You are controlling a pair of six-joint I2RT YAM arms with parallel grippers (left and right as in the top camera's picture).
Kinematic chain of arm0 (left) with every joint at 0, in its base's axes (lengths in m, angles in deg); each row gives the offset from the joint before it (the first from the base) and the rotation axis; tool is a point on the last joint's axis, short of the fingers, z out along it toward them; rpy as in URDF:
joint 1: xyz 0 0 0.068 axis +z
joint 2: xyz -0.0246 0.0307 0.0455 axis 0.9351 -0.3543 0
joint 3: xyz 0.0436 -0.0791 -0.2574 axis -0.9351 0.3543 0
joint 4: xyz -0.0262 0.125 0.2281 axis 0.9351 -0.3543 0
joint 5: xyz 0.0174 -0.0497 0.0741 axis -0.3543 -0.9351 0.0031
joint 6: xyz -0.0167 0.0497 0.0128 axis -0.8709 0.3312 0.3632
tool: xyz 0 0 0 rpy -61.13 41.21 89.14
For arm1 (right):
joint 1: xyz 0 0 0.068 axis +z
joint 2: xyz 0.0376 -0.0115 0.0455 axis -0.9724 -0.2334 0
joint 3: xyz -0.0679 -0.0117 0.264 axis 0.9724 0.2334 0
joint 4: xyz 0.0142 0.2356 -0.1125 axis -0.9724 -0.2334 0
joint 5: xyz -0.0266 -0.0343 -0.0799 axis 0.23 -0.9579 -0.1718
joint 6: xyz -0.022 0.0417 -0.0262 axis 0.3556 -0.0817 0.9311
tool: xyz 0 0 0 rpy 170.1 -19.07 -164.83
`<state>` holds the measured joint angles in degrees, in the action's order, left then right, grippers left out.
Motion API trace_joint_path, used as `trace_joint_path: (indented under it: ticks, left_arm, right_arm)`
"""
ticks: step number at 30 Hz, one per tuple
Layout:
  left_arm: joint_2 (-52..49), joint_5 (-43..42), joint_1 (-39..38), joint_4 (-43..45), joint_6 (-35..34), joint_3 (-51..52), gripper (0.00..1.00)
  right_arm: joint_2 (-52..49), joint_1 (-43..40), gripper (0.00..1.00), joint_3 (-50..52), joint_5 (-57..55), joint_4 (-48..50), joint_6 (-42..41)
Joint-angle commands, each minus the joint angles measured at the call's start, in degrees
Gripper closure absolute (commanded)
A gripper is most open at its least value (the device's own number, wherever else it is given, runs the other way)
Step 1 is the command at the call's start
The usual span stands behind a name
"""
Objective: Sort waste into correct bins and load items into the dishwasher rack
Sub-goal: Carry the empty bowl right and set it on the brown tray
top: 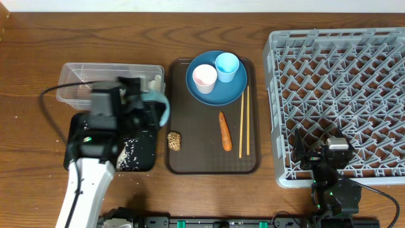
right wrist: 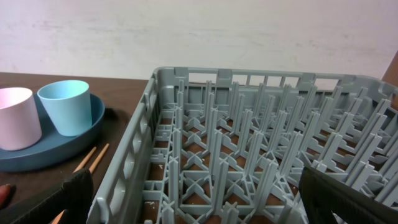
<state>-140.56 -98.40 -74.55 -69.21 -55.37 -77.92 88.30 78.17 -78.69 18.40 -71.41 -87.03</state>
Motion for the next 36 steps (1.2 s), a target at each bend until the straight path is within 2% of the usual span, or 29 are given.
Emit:
trace_joint_path:
  ticks: [1, 4, 9, 20, 24, 28, 31, 36]
  left_arm:
    - [-3.6, 12.8, -7.5, 0.5, -0.5, -3.2, 0.94]
    - [-8.1, 16.9, -13.4, 1.9, -0.5, -3.4, 0.94]
    - [-15.8, 17.3, -19.8, 5.9, -0.5, -3.4, 0.94]
    - [-24.7, 17.3, -26.4, 11.3, -0.5, -3.4, 0.93]
    - [-25.0, 17.3, -27.2, 13.0, -0.5, -3.4, 0.83]
    - [-25.0, 17.3, -27.2, 14.4, -0.4, -3.4, 0.63]
    - [-24.4, 17.4, -26.9, 14.3, 2.3, -3.5, 0.62]
    - [-19.7, 17.4, -24.9, 10.4, 2.4, -5.2, 0.63]
  right_arm:
    - [0.2, -0.4, 0.01, 0.1, 0.3, -0.2, 0.5]
    - [0.2, -0.4, 0.01, 0.1, 0.3, -0.2, 0.5]
    - [0.2, -0.4, 0.01, 0.1, 0.3, -0.2, 0.5]
    - [0.2, -0.4, 0.01, 0.1, 0.3, -0.2, 0.5]
    - [0.2, -0.4, 0.01, 0.1, 0.3, -0.2, 0.5]
    - [0.2, -0.4, 0.01, 0.1, 0.3, -0.2, 0.5]
    - [0.2, -0.4, 0.01, 0.1, 0.3, -0.2, 0.5]
    - [0.2, -0.4, 0.01, 0.1, 0.3, -0.2, 0.5]
